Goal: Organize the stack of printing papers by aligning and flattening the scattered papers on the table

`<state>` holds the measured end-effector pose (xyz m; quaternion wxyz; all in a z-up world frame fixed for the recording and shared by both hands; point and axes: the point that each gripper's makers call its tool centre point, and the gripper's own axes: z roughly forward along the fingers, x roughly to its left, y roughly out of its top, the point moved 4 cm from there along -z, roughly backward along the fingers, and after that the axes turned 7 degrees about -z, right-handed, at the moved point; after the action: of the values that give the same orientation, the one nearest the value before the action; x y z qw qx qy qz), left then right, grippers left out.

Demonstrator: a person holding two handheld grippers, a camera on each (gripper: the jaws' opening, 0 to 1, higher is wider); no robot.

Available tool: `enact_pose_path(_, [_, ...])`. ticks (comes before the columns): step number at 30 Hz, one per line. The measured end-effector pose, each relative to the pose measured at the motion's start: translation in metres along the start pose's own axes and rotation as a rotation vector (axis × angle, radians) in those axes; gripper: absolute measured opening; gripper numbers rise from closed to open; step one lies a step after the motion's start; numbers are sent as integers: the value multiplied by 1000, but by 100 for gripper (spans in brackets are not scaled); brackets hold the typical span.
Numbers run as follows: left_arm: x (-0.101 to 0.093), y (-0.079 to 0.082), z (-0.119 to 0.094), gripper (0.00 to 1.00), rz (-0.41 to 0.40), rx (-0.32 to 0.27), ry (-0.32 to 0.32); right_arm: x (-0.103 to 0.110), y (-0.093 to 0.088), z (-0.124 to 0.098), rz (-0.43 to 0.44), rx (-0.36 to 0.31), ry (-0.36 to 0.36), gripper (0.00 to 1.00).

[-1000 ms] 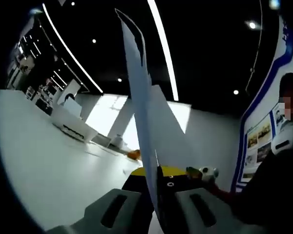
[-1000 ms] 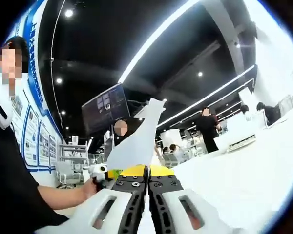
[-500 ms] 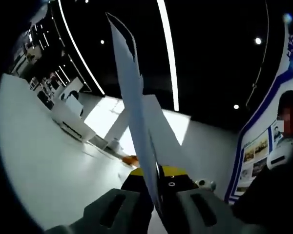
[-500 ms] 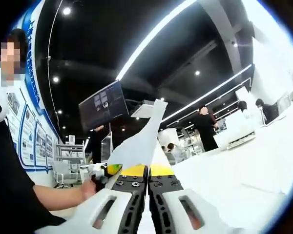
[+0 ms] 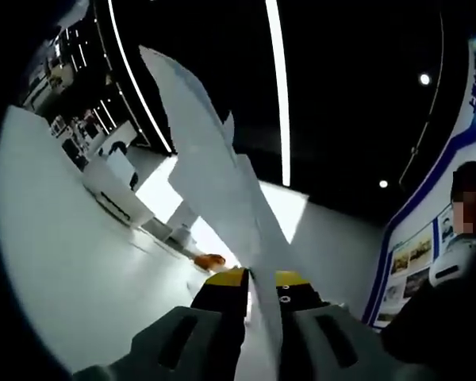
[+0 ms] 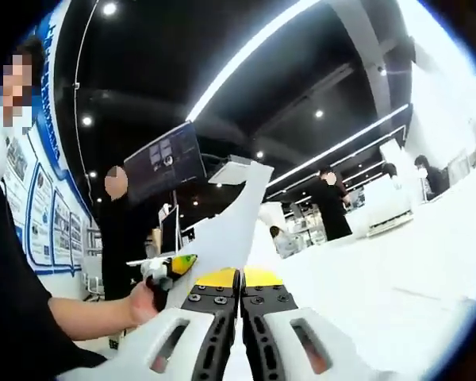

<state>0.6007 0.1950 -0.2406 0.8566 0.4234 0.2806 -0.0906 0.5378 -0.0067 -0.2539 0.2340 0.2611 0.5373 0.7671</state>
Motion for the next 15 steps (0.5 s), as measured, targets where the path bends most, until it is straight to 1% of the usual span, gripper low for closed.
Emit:
enact_pose_path(2, [1, 1, 0, 13, 7, -5, 3, 3, -8, 5, 34, 28, -4, 0])
enact_pose_path(4, [1, 3, -1, 13, 5, -17, 5, 4, -9, 8, 81, 25, -26, 0])
enact_pose_path(6, [2, 5, -2, 14, 7, -28, 9, 6, -10, 10, 138, 26, -24, 0])
enact_pose_path(9, [3, 8, -3, 15, 6, -42, 15, 8, -10, 11, 178, 19, -35, 0])
enact_pose_path(10, [4, 8, -2, 15, 4, -45, 19, 8, -10, 11, 206, 13, -30, 0])
enact_pose_path(12, [4, 8, -2, 15, 2, -48, 23, 10, -11, 11, 234, 11, -19, 0])
enact_pose_path(13, [5, 9, -3, 15, 5, -53, 26, 13, -12, 11, 256, 14, -3, 0])
enact_pose_path(15, [6, 11, -5, 11, 12, -62, 33, 19, -15, 11, 300, 18, 28, 0])
